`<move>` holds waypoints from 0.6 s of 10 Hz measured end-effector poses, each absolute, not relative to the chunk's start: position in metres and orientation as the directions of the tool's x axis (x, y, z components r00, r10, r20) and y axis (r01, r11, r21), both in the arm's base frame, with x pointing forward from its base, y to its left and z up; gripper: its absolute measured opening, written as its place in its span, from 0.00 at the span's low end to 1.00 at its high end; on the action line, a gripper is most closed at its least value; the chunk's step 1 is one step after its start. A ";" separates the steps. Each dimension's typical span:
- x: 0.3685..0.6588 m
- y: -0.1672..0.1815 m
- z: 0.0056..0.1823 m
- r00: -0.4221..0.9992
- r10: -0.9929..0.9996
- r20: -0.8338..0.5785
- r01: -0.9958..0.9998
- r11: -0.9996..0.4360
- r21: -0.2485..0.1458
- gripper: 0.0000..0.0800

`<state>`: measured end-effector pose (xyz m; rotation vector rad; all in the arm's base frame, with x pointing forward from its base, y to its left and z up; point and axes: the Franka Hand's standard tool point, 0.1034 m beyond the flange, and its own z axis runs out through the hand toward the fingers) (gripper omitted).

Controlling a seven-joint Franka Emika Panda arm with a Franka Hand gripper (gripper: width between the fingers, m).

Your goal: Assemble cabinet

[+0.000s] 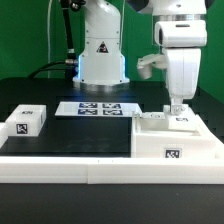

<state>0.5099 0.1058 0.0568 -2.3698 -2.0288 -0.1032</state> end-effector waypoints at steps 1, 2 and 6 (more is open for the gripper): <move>0.510 0.106 0.057 0.153 0.986 0.064 0.987 -0.155 0.028 0.09; 0.510 0.106 0.057 0.153 0.986 0.064 0.987 -0.155 0.028 0.09; 0.532 0.103 0.057 0.146 0.987 0.064 0.989 -0.148 0.026 0.09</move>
Offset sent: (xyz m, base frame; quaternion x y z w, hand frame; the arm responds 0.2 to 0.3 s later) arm 0.0000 0.0000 0.0000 0.0000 0.0000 0.0000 1.0000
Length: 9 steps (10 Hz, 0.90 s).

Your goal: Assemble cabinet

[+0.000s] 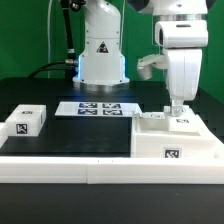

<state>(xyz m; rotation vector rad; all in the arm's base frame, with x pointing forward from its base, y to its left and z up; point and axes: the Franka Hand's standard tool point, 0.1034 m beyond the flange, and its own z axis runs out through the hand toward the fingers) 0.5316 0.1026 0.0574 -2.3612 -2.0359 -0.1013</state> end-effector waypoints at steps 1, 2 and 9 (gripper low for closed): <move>0.544 0.101 0.057 0.147 0.987 0.066 0.988 -0.149 0.028 0.09; 0.553 0.099 0.057 0.153 0.986 0.070 0.987 -0.155 0.033 0.09; 0.573 0.098 0.058 0.130 0.989 0.069 0.990 -0.133 0.037 0.09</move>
Offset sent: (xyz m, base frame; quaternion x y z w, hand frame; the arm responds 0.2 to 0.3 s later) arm 0.0323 0.0094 -0.0094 -0.0108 0.0287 -0.0209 0.9993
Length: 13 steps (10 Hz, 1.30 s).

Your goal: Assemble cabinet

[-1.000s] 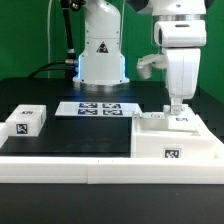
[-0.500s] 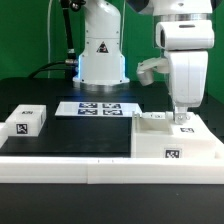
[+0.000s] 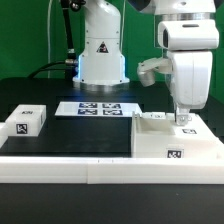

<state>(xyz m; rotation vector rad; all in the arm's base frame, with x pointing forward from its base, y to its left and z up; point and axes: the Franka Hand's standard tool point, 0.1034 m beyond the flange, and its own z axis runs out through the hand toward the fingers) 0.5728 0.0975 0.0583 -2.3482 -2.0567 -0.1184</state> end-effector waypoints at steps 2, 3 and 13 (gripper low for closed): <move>0.573 0.097 0.058 0.132 0.989 0.069 0.990 -0.135 0.036 0.09; 0.572 0.097 0.058 0.132 0.989 0.069 0.990 -0.135 0.035 0.20; 0.555 0.095 0.076 0.144 0.988 0.052 0.989 -0.146 0.033 1.00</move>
Offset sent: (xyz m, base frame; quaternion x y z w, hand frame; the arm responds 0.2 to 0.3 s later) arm 0.0000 0.0000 0.0000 0.0000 0.0000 0.0000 1.0000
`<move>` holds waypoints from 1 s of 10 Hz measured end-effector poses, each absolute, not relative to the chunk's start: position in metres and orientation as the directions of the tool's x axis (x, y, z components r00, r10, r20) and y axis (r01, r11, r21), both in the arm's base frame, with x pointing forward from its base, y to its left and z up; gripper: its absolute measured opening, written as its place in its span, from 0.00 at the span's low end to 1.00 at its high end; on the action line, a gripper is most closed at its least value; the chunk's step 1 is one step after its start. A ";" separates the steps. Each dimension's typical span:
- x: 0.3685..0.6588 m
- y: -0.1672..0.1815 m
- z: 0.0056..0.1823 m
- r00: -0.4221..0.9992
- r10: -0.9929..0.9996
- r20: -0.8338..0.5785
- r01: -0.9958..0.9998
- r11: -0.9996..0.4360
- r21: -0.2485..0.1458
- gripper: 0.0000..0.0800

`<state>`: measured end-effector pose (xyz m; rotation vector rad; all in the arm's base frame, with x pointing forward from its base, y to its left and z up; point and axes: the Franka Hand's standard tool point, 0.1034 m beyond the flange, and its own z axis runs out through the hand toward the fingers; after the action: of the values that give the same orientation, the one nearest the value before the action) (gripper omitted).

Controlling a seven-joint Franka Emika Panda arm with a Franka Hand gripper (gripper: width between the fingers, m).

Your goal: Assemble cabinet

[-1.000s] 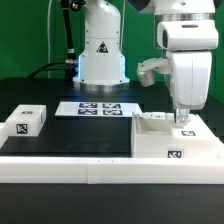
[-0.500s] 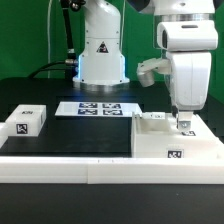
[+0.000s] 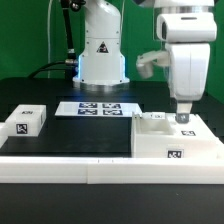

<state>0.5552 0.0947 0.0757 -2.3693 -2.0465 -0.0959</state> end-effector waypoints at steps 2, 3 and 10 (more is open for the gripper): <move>0.523 0.092 0.086 0.135 0.990 0.033 0.990 -0.136 0.023 1.00; 0.508 0.091 0.089 0.145 0.989 0.024 0.989 -0.145 0.014 1.00; 0.499 0.091 0.085 0.148 0.989 0.028 0.989 -0.148 0.022 1.00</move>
Offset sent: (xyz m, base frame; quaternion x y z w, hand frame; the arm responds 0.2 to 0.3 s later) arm 0.0000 0.0000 0.0000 0.0000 0.0000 0.0000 1.0000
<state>0.4994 0.0905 0.0853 -2.3788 -2.0490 -0.0556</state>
